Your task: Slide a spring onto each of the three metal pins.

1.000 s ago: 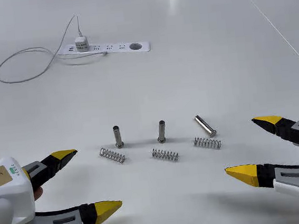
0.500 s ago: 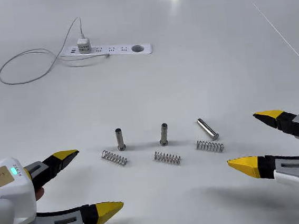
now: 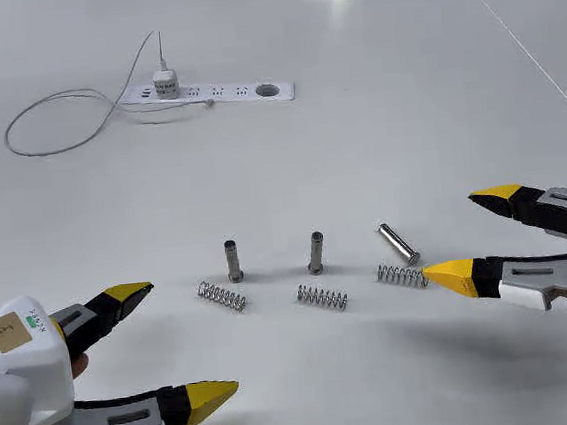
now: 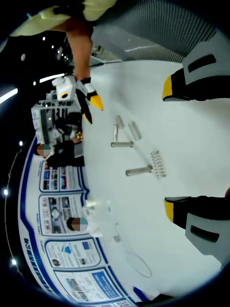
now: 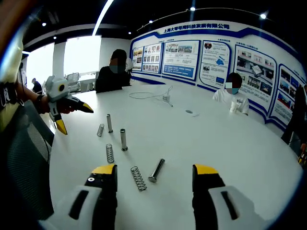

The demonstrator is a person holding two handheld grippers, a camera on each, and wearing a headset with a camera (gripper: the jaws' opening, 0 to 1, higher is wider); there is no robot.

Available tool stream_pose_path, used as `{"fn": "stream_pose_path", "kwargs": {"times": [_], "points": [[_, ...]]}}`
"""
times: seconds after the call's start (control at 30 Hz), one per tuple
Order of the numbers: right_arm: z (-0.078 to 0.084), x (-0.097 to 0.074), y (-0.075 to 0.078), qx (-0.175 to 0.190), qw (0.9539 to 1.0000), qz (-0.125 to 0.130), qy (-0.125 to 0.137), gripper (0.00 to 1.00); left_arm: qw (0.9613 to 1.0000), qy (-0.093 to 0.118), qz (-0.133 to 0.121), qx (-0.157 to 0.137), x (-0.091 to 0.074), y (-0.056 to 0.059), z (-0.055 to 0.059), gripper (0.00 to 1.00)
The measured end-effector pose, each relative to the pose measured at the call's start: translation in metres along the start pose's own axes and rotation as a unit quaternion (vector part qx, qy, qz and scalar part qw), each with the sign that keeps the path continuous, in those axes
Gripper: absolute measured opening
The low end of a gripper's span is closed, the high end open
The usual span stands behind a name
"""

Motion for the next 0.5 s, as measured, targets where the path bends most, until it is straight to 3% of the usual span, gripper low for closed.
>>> {"fn": "stream_pose_path", "kwargs": {"times": [0.5], "points": [[-0.002,0.020,0.010,0.015,0.9996,0.004,-0.024,0.55,1.0000,0.000,0.001,0.000,0.002,0.002,0.000,0.83]]}}
Point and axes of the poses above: the centre of the closed fingertips' face, and the gripper's own axes: x roughly forward along the fingers, y roughly to its right, z roughly out of its underside, the point moved 4 cm from there along -x, roughly backward along the fingers, and after that the axes turned 14 degrees about -x, right-handed, at the moved point
